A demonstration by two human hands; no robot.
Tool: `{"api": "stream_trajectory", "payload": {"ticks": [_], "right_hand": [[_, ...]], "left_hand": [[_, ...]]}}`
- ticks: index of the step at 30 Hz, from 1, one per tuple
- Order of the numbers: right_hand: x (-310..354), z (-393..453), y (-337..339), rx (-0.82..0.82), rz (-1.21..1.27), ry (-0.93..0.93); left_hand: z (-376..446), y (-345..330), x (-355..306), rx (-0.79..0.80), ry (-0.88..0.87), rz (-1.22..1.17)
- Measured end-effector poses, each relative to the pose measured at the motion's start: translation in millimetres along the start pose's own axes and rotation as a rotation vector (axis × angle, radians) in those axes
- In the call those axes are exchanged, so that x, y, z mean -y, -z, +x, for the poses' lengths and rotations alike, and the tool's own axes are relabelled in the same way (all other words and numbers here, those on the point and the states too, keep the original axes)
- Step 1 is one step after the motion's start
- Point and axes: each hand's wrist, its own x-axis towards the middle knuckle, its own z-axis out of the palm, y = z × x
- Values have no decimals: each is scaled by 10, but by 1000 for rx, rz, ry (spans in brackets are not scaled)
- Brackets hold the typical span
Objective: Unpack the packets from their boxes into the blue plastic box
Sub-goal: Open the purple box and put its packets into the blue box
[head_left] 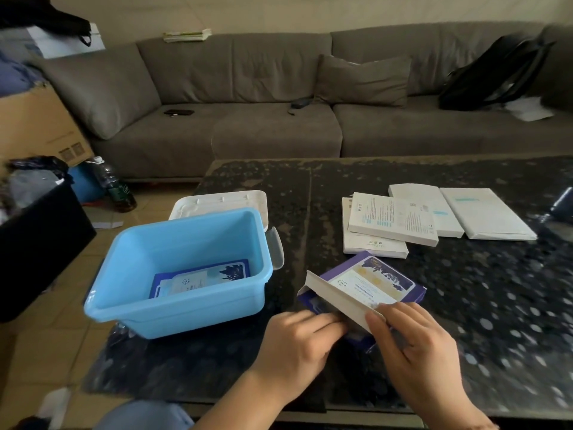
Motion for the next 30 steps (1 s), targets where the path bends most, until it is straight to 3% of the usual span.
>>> {"api": "stream_trajectory", "payload": {"ticks": [11, 15, 21, 24, 26, 30], "right_hand": [[53, -84, -83, 16, 1, 21], [34, -205, -215, 46, -35, 77], [29, -354, -303, 252, -166, 116], [230, -343, -179, 316, -3, 164], [523, -314, -86, 285, 288, -18], [940, -83, -111, 485, 1156, -838]], "left_hand": [[-505, 294, 169, -240, 19, -174], [-779, 635, 230, -373, 114, -222], [-921, 898, 180, -511, 290, -228], [-864, 995, 80, -573, 307, -304], [-752, 1162, -10, -590, 288, -345], [-570, 1410, -67, -649, 254, -575]]}}
